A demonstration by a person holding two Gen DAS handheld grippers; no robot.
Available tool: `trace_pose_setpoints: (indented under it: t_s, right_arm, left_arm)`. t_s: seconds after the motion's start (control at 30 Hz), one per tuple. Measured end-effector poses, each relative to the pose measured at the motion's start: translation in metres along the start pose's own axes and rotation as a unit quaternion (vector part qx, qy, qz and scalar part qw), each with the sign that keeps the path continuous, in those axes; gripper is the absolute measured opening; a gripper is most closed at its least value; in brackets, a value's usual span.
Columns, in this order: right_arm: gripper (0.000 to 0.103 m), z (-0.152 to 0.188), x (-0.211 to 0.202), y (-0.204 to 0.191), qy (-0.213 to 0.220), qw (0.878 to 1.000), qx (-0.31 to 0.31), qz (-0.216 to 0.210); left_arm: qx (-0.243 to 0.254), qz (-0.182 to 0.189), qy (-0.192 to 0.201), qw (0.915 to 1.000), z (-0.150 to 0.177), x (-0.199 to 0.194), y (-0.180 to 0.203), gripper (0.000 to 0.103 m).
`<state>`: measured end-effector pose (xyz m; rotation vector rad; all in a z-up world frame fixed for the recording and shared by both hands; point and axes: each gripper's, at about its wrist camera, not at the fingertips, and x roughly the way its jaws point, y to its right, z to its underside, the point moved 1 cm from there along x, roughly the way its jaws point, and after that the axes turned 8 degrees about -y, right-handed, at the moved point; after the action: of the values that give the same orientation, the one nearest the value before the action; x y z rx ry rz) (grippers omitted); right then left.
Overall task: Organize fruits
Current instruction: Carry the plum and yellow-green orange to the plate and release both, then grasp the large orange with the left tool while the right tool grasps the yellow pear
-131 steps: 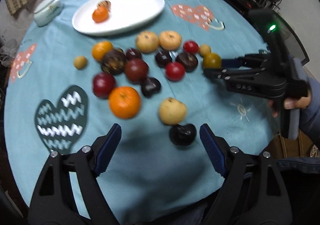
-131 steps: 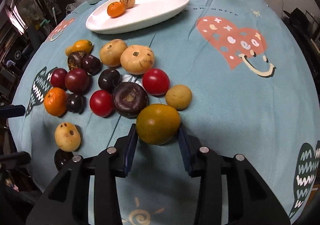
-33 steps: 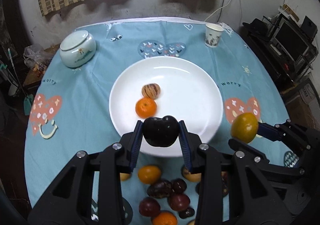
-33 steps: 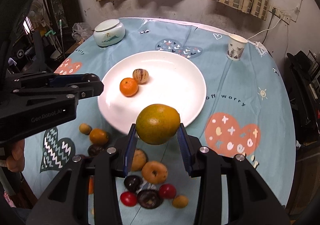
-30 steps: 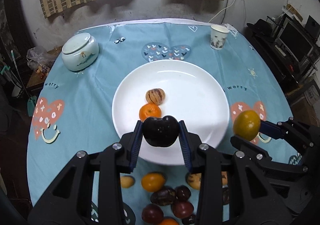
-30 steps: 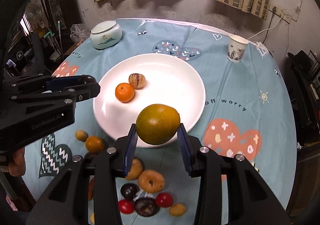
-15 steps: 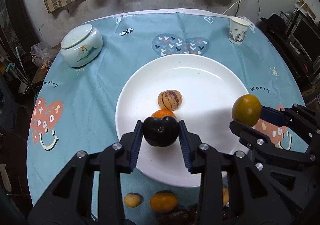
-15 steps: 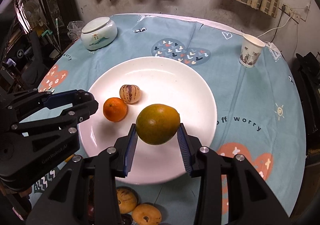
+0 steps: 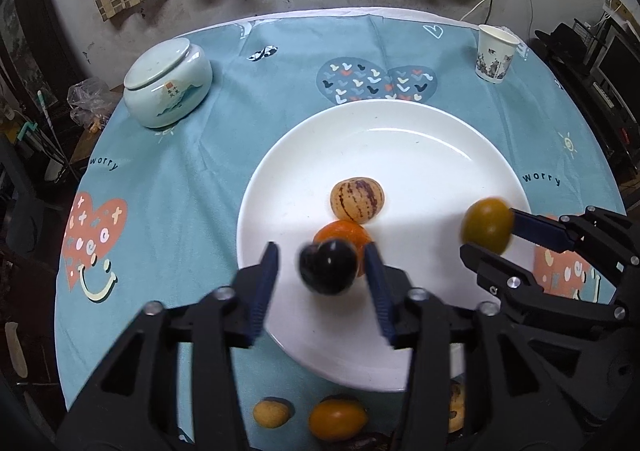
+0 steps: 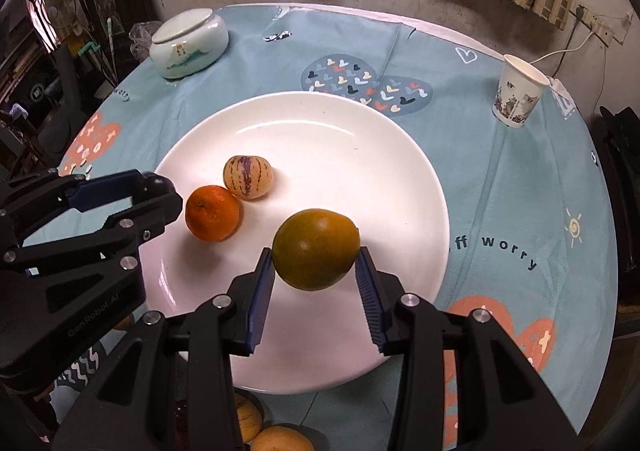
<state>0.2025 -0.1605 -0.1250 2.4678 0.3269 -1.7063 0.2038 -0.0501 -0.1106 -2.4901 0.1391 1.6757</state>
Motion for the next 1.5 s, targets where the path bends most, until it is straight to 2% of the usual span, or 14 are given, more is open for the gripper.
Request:
trace_pose_setpoints:
  t_s: [0.1, 0.3, 0.43, 0.47, 0.5, 0.57, 0.73, 0.83, 0.97, 1.1, 1.23, 1.27, 1.33, 1.5]
  right_arm:
    - [0.043, -0.003, -0.003, 0.001, 0.008, 1.0, 0.002, -0.003]
    - [0.043, 0.0, -0.026, 0.007, 0.038, 0.999, 0.008, -0.002]
    - [0.043, 0.016, -0.048, 0.008, 0.055, 0.998, -0.004, -0.001]
    - [0.044, 0.023, -0.054, 0.008, 0.059, 0.998, -0.008, -0.001]
    - [0.045, 0.036, -0.06, 0.009, 0.059, 0.998, -0.012, -0.001]
    - [0.056, 0.056, -0.066, 0.011, 0.055, 0.998, -0.01, -0.001]
    - [0.057, 0.134, -0.062, 0.019, 0.011, 1.0, 0.014, -0.01]
    - [0.057, 0.18, -0.054, 0.002, -0.031, 0.998, 0.002, -0.055]
    - [0.057, 0.22, -0.053, -0.055, -0.057, 0.987, -0.078, -0.126]
    - [0.058, 0.228, -0.041, -0.096, -0.071, 0.982, -0.134, -0.116]
    - [0.057, 0.224, -0.027, -0.112, -0.082, 0.981, -0.151, -0.092]
    - [0.054, 0.225, -0.025, -0.114, -0.083, 0.98, -0.156, -0.092]
    - [0.038, 0.226, -0.026, -0.122, -0.077, 0.976, -0.174, -0.108]
    - [0.038, 0.225, -0.033, -0.11, -0.074, 0.98, -0.155, -0.098]
  left_arm:
    - [-0.005, -0.008, 0.003, 0.9999, -0.001, -0.002, -0.003, 0.061]
    - [-0.004, -0.007, 0.017, 0.9998, 0.002, -0.018, -0.005, 0.062]
    - [-0.008, 0.012, 0.037, 0.9992, 0.014, -0.041, -0.016, 0.063]
    - [-0.007, 0.02, 0.041, 0.9989, 0.02, -0.047, -0.019, 0.068]
    - [-0.005, 0.027, 0.047, 0.9985, 0.027, -0.052, -0.023, 0.072]
    - [-0.005, 0.032, 0.052, 0.9981, 0.045, -0.062, -0.032, 0.074]
    - [-0.023, 0.049, 0.021, 0.9983, 0.099, -0.067, -0.055, 0.074]
    - [-0.023, 0.062, -0.004, 0.9978, 0.131, -0.066, -0.06, 0.074]
    - [-0.007, 0.072, -0.031, 0.9969, 0.167, -0.067, -0.055, 0.074]
    - [-0.006, 0.074, -0.045, 0.9962, 0.188, -0.068, -0.054, 0.074]
    - [-0.007, 0.08, -0.054, 0.9953, 0.203, -0.07, -0.053, 0.074]
    - [-0.005, 0.082, -0.057, 0.995, 0.206, -0.07, -0.051, 0.074]
    - [0.005, 0.088, -0.065, 0.994, 0.211, -0.068, -0.044, 0.074]
    - [0.029, 0.116, -0.09, 0.9887, 0.219, -0.054, -0.02, 0.074]
